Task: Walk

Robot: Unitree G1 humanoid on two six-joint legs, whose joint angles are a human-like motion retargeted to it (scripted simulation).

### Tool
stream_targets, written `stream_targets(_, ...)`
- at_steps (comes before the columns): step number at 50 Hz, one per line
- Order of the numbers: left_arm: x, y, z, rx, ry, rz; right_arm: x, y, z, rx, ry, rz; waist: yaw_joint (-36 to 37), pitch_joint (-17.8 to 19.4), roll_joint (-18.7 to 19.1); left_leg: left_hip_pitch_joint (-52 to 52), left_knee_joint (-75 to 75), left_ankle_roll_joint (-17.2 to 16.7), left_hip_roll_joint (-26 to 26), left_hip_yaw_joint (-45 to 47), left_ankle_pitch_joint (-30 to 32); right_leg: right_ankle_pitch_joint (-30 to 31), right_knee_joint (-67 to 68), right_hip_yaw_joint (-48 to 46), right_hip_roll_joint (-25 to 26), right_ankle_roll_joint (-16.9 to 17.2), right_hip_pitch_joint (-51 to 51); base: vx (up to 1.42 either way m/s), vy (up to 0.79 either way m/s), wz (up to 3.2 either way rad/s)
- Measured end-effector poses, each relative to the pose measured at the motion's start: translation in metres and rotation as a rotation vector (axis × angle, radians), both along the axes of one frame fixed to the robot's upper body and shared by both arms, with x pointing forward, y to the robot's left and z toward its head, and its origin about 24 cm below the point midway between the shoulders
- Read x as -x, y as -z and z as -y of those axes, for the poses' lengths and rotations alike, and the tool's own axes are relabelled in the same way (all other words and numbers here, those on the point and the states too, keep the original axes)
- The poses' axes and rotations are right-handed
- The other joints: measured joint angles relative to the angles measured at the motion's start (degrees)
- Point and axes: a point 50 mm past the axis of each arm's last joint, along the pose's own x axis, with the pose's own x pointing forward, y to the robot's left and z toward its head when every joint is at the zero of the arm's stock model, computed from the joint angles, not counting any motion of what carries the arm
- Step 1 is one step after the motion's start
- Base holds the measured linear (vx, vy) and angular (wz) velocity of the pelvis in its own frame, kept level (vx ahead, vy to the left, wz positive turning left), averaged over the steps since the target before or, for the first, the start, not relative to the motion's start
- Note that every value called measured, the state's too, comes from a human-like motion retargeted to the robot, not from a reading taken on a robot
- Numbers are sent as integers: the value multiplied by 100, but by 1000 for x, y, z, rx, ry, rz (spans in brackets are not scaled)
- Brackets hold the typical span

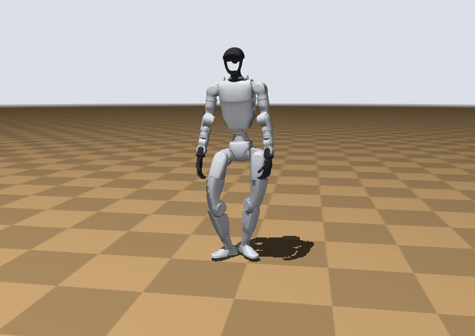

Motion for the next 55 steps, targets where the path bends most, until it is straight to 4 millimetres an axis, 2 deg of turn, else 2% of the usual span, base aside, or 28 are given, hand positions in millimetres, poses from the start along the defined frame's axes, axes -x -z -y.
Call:
stream_targets(8, 7, 1, -6, 27, -41, -14, 7, -3, 23, 16, 81, -4, -133, -74, -74, 310, -934, -57, -335, 213, 431, -85, -66, 63, 56, -120, -42, 1, -5, -32)
stream_targets(15, -16, -6, -11, 22, -84, 66, 6, -6, 31, 15, 153, 28, -166, -47, -73, 368, -923, 2, -277, 36, 395, -129, -341, 164, 271, -281, 125, 3, -6, -3)
stream_targets(23, -50, -19, -18, -19, -106, 195, -12, -10, 22, 10, 158, 106, -89, 82, -145, 244, -80, 129, 63, -261, 101, -165, -603, 239, 406, -414, 412, 4, -6, 5)
stream_targets(29, -65, -27, -25, -61, -104, 250, -27, -14, 9, 13, 88, 151, 82, 203, -159, -230, 1487, 238, 702, -602, -389, -129, -906, 211, 586, -462, 675, 3, -7, 4)
stream_targets(35, -70, -31, -33, -87, -118, 272, -37, -18, 4, 19, 21, 178, 266, 275, 71, -987, 2963, 283, 1460, -1354, -1038, 18, -1266, 148, 1036, -512, 885, 1, -4, -1)
stream_targets(40, -72, -33, -36, -99, -132, 289, -42, -22, 8, 39, 4, 199, 368, 278, 330, -1582, 3558, 286, 1723, -2058, -1548, 140, -1558, 159, 1435, -557, 982, 0, 0, 0)
stream_targets(47, -77, -35, -31, -101, -110, 321, -43, -28, 26, 92, 18, 215, 393, 173, 625, -2138, 3821, 216, 1830, -2640, -1770, 368, -2036, 184, 1839, -628, 1044, 0, 0, 0)
stream_targets(55, -80, -35, -22, -112, -62, 347, -37, -31, 45, 158, 20, 204, 356, 56, 844, -2403, 3757, 135, 1746, -3004, -1760, 557, -2437, 230, 2037, -691, 1120, 1, 0, 1)
